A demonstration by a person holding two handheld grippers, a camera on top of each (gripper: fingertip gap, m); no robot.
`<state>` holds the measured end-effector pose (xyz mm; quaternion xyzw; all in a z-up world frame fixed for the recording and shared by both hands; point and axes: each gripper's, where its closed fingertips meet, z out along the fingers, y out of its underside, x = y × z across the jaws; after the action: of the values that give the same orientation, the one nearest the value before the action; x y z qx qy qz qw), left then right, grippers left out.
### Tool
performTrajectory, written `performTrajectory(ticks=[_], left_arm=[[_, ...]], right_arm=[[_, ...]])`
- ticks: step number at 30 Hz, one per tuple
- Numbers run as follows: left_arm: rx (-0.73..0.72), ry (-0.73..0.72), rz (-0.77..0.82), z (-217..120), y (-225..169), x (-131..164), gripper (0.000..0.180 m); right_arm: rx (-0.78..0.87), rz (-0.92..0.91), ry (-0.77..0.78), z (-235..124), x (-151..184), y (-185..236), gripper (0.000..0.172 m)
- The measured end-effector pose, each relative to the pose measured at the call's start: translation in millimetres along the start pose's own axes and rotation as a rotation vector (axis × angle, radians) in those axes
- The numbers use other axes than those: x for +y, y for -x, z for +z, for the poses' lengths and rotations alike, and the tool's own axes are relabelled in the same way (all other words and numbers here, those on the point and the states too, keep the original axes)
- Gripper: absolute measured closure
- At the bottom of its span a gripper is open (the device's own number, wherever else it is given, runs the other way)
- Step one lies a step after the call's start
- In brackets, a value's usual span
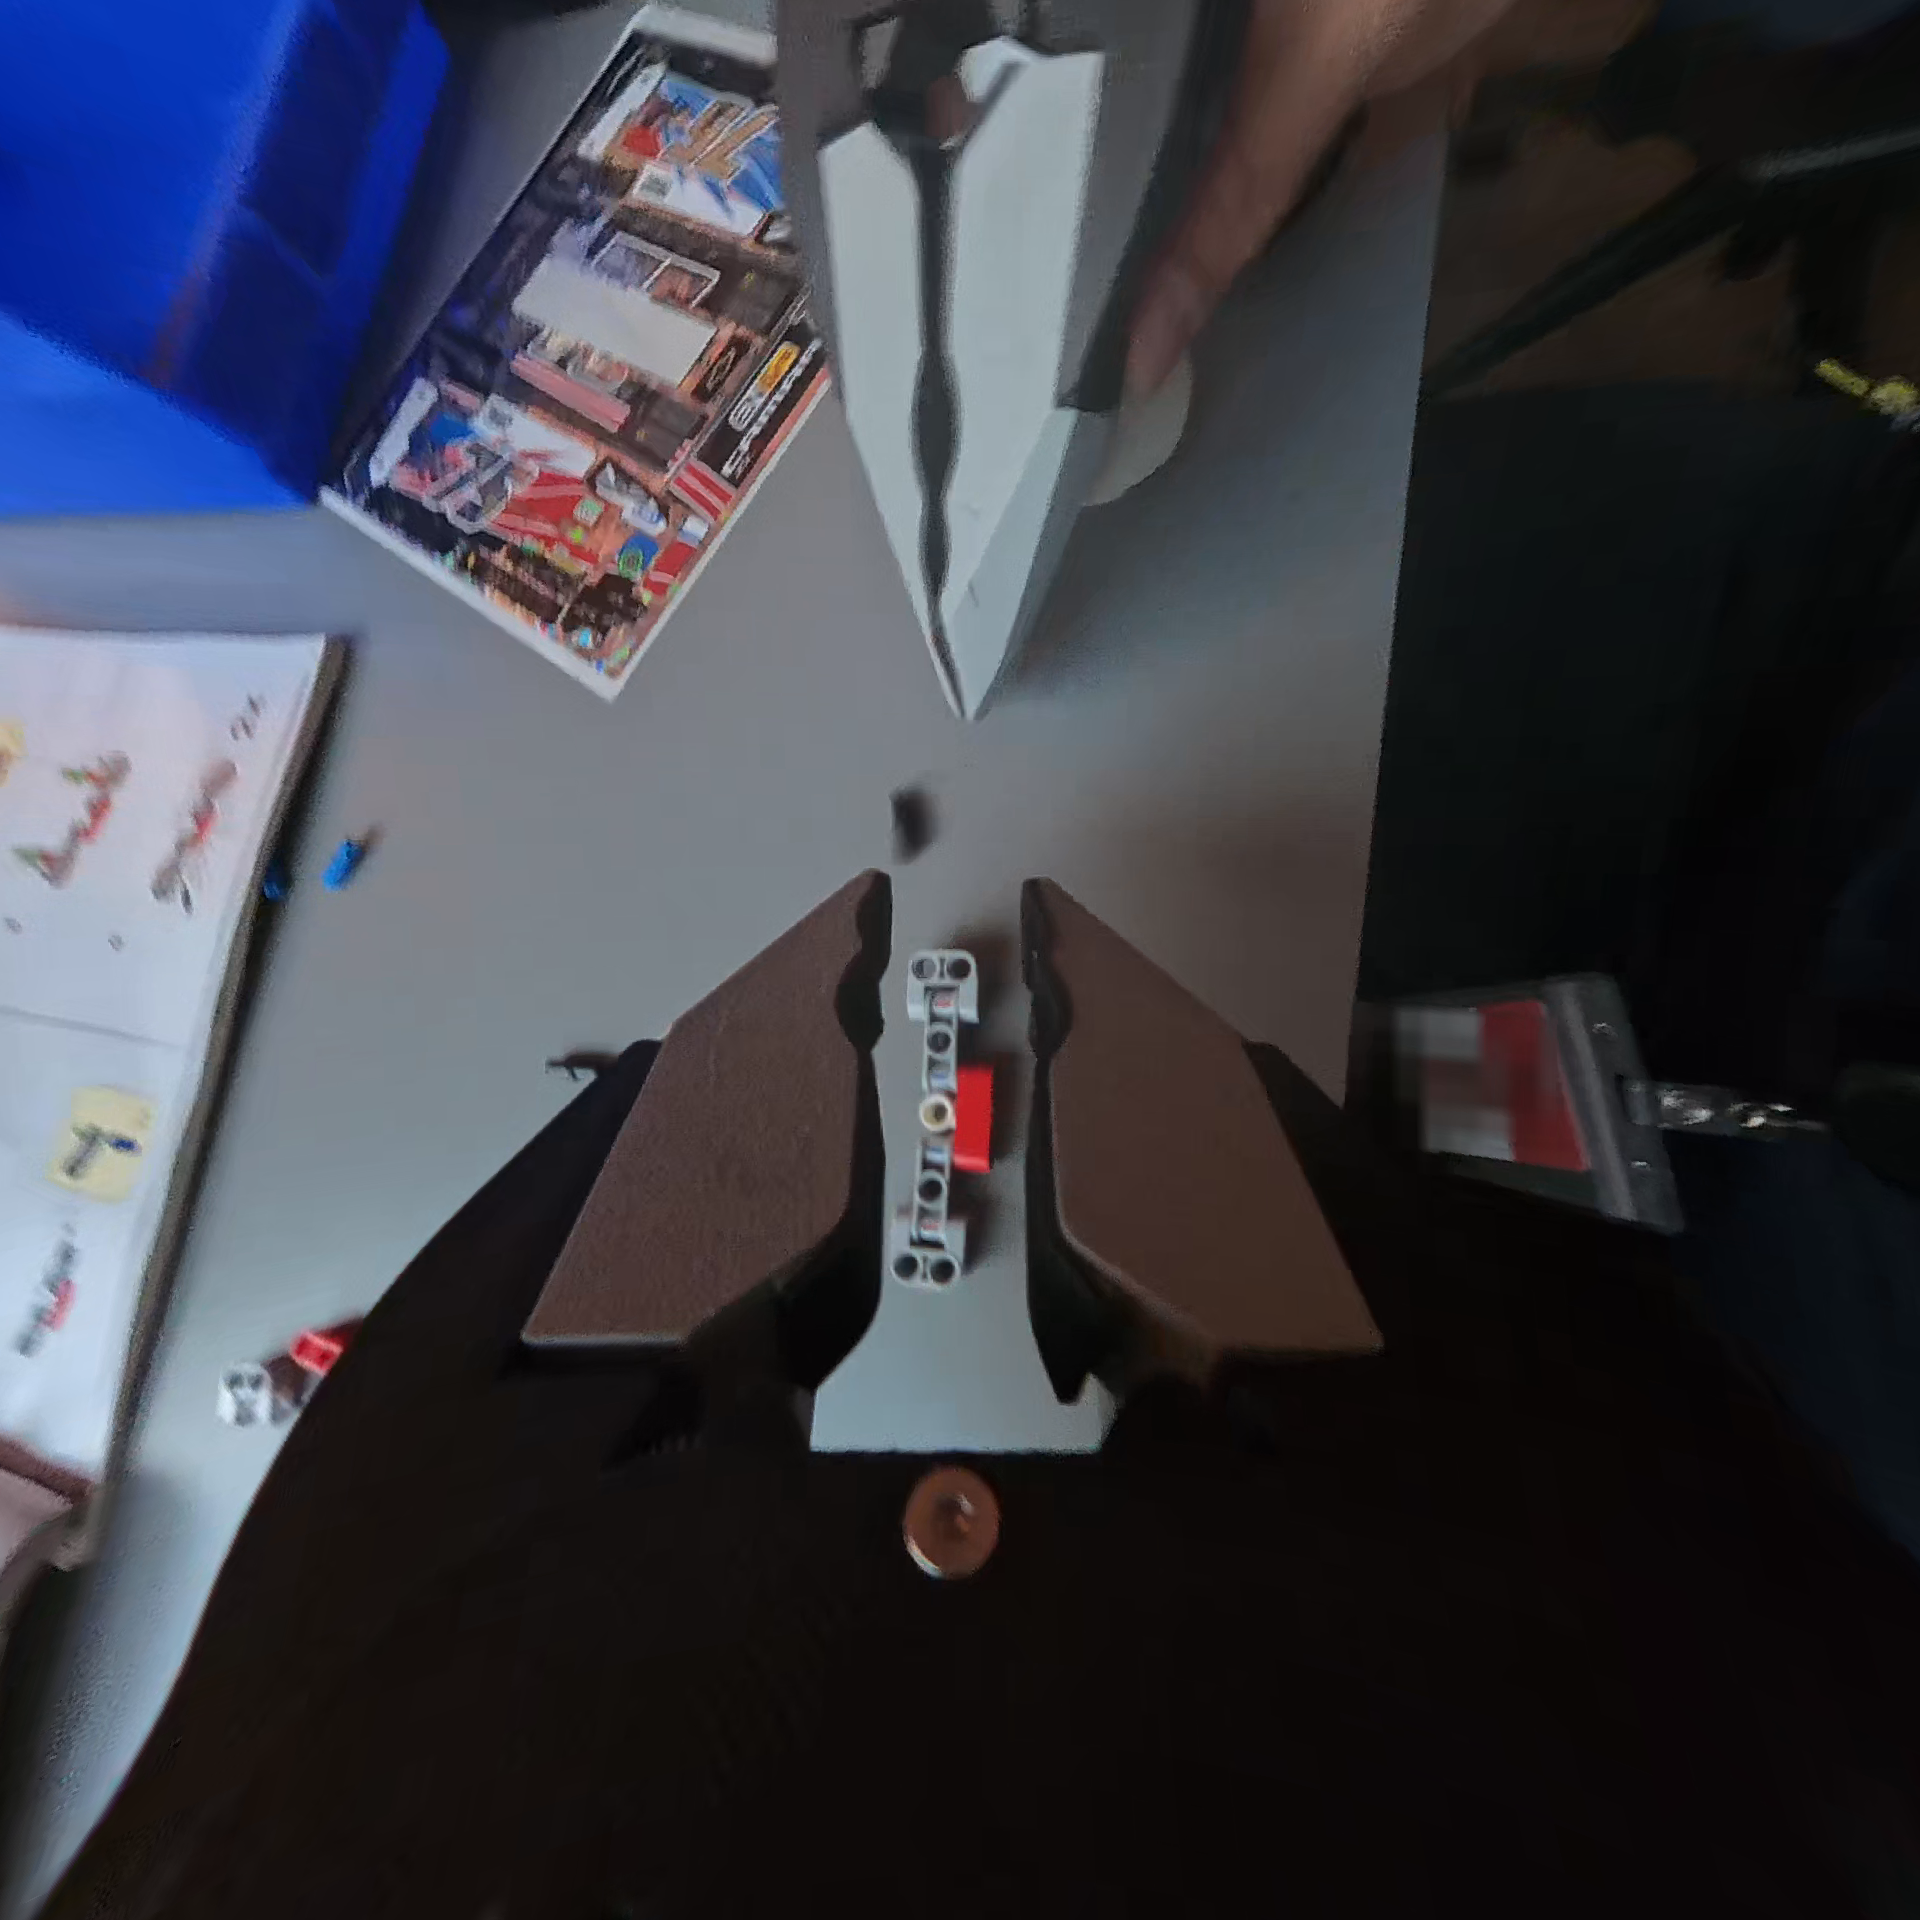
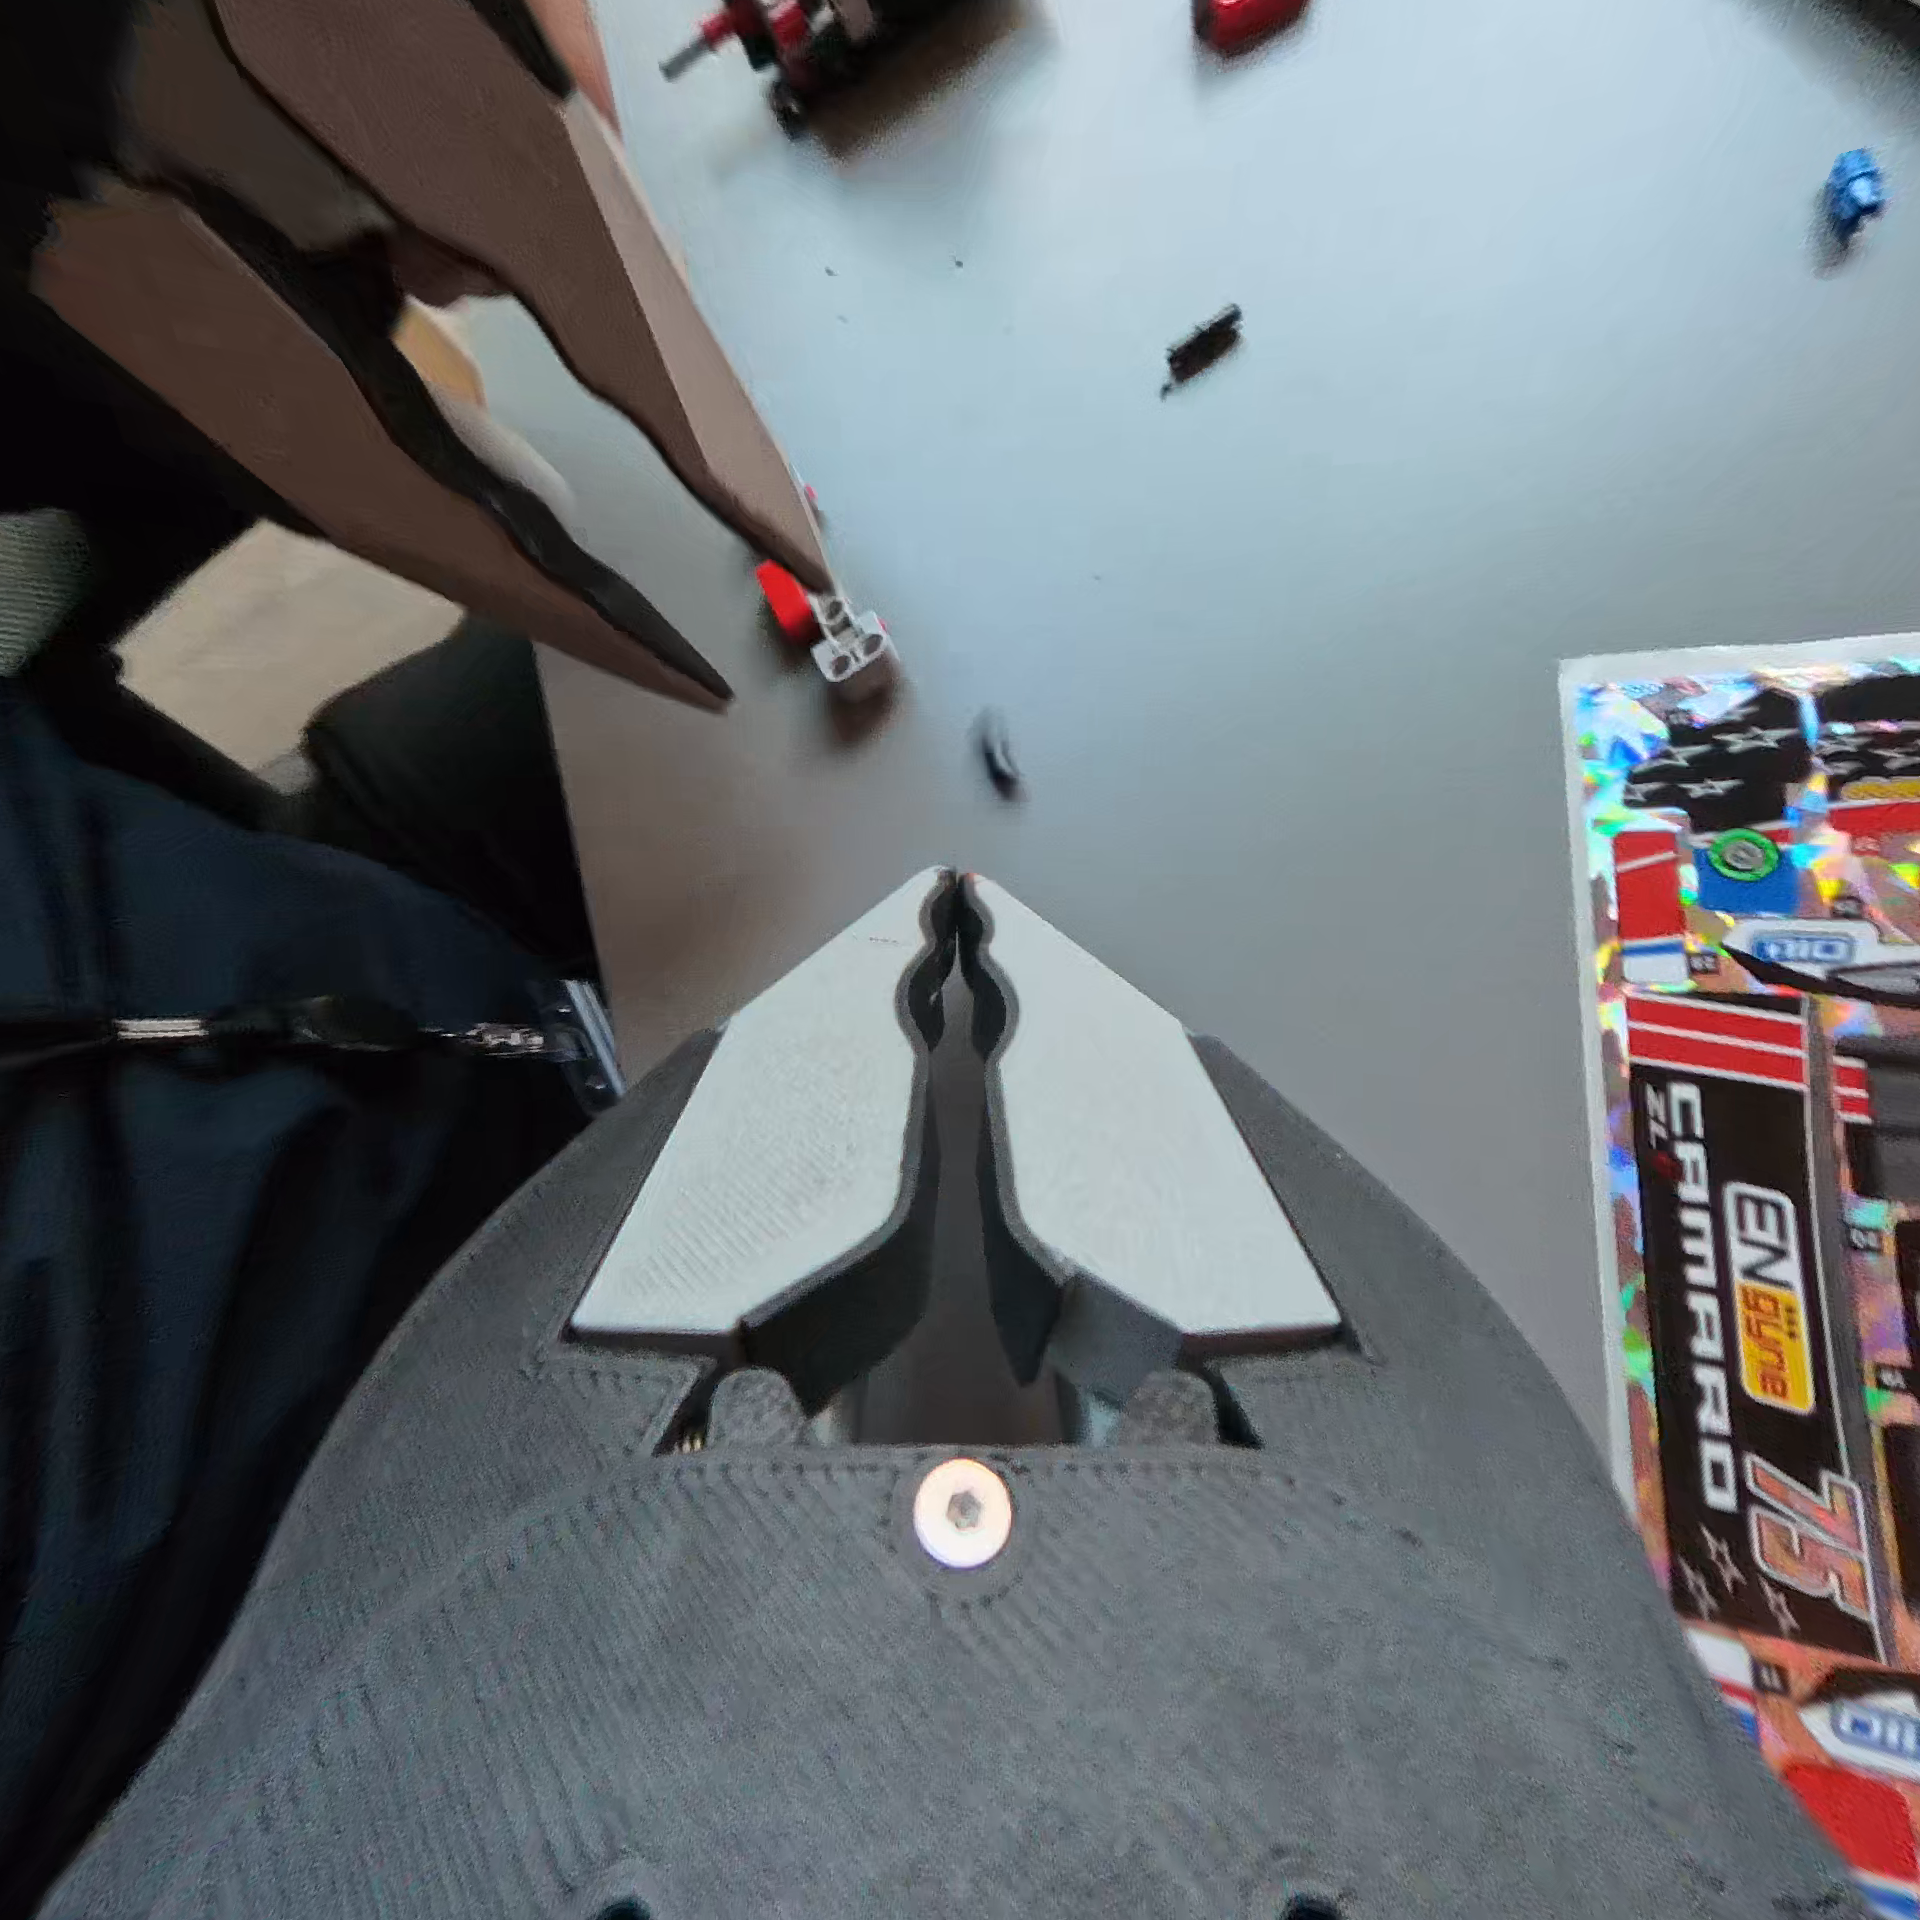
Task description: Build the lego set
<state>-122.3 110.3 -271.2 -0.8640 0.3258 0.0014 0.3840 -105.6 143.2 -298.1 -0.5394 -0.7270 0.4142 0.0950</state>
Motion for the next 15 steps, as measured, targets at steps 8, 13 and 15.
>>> performTrajectory(ticks=[8,13,15], left_arm=[[-0.060,0.068,0.039,7.9,30.6,15.4,0.160],[-0.207,0.086,-0.152,-58.8,70.9,47.2,0.162],[-0.251,0.105,-0.213,-82.3,78.0,61.3,0.160]], right_arm=[[-0.010,0.001,0.016,3.3,-8.4,-17.4,0.172],[0.011,-0.050,0.029,7.8,-9.2,-19.7,0.172],[0.000,-0.050,0.018,10.2,-11.7,-20.6,0.172]])
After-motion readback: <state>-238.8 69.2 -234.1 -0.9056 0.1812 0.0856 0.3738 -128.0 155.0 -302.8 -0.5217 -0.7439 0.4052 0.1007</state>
